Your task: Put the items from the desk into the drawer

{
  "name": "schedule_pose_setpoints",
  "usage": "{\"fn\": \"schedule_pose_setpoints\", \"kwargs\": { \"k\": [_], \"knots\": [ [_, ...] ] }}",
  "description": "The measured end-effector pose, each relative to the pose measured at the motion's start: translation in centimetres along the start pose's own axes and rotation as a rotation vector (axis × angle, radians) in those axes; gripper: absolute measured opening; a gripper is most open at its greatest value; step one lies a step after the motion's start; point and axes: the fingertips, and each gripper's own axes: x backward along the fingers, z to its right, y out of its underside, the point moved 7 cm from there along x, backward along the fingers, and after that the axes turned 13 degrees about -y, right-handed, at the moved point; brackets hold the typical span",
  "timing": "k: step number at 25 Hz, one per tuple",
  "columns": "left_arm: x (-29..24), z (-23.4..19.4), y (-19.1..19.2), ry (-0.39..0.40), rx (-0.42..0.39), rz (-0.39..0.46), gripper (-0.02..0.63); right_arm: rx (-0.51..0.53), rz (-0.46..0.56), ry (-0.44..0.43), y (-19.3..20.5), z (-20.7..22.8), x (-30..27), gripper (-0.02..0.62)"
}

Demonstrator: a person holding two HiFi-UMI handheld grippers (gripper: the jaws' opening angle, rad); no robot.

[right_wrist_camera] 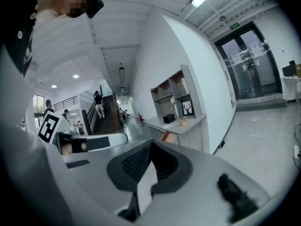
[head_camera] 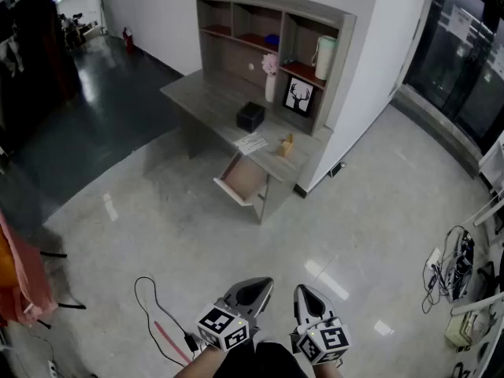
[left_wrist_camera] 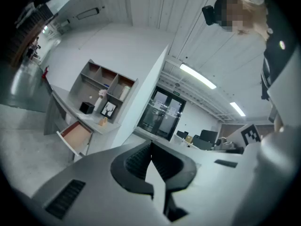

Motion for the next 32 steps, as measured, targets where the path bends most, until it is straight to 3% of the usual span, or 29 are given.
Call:
{"fn": "schedule_pose_setpoints", "kwargs": {
  "k": [5,11,24,32],
  "knots": [
    [6.5,3.4,2.3,-0.061,0.019,-0.008,0.011,-0.042,-0.013,-0.016,1.8,-2.8,4.5,0.008],
    [11.1,5.3,3.9,-0.126,0.025,-0.003,0.011,-0.022,-0.013,-0.070,2.3,-5.6,6.4,0.008],
    [13.3,8.4,4.8,-0.180,-0.008,0.065,0.011,0.102,0.002,-0.192,2.8,-7.6,9.1,0.009],
    [12.8,10.4,4.5,-0.193,-0.033,0.108,0.011,0.144,0.056,-0.206,1.4,-7.2,10.1,0.008]
  ]
}}
